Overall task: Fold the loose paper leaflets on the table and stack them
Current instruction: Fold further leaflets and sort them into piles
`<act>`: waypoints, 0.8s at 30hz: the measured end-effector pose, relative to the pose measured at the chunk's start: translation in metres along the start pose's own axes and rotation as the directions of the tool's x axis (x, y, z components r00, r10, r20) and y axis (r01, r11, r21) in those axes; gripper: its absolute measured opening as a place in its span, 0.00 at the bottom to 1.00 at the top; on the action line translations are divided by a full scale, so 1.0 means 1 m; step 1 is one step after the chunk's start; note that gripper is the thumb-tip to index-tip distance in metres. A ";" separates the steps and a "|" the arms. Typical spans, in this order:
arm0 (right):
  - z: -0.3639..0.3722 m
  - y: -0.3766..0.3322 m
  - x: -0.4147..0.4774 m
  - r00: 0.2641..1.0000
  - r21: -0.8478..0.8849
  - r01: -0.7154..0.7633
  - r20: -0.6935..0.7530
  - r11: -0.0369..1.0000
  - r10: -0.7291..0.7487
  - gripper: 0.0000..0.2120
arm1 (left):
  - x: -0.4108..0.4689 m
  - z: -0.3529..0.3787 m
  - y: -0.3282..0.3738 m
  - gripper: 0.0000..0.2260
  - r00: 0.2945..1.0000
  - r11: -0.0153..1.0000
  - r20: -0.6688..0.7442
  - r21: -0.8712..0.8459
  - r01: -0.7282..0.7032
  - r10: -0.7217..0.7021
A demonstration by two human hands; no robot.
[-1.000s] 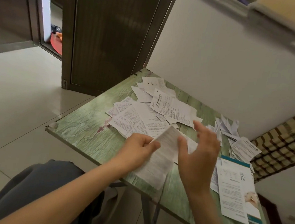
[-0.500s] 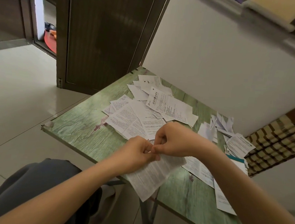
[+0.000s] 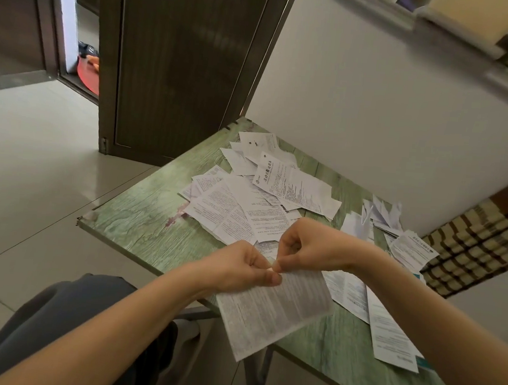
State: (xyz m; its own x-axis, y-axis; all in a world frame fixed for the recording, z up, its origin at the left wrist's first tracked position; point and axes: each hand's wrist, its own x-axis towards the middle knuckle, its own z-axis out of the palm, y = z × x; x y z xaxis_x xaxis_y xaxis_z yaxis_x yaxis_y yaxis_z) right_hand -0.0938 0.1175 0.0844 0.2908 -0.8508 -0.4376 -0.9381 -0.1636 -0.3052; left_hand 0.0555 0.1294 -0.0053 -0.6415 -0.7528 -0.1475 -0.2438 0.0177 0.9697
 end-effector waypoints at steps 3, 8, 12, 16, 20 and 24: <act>-0.014 0.018 -0.008 0.996 -0.061 -0.082 -0.040 0.995 0.080 0.07 | -0.005 -0.007 0.001 0.13 0.999 0.998 0.025 0.045 0.046 -0.047; -0.038 0.071 -0.030 0.921 0.098 -0.201 -0.319 0.975 0.222 0.07 | -0.011 -0.025 -0.003 0.11 0.996 0.995 -0.028 0.049 0.088 -0.086; -0.023 0.054 -0.032 0.934 0.442 -0.033 -0.305 0.897 0.185 0.07 | -0.008 -0.024 0.001 0.10 0.995 0.996 -0.052 0.021 0.091 -0.090; 0.010 0.029 -0.017 0.986 0.413 -0.019 -0.142 0.910 0.085 0.13 | -0.009 -0.019 0.008 0.11 0.996 0.997 -0.053 0.017 0.076 -0.075; 0.021 0.022 -0.009 0.941 0.423 0.082 -0.332 0.902 0.070 0.11 | -0.009 -0.015 0.008 0.14 0.993 0.999 -0.112 0.003 0.048 -0.047; 0.010 0.023 -0.010 0.892 0.408 0.083 -0.436 0.909 0.115 0.09 | -0.011 -0.020 0.009 0.10 0.994 0.991 -0.099 -0.133 0.031 -0.044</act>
State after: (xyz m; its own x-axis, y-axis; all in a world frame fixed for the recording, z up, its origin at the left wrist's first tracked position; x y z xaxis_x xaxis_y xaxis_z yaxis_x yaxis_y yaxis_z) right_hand -0.1163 0.1276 0.0732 0.0696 -0.9960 -0.0566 -0.7520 -0.0151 -0.6590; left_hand 0.0751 0.1249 0.0085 -0.5546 -0.8145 -0.1704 -0.1649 -0.0931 0.9819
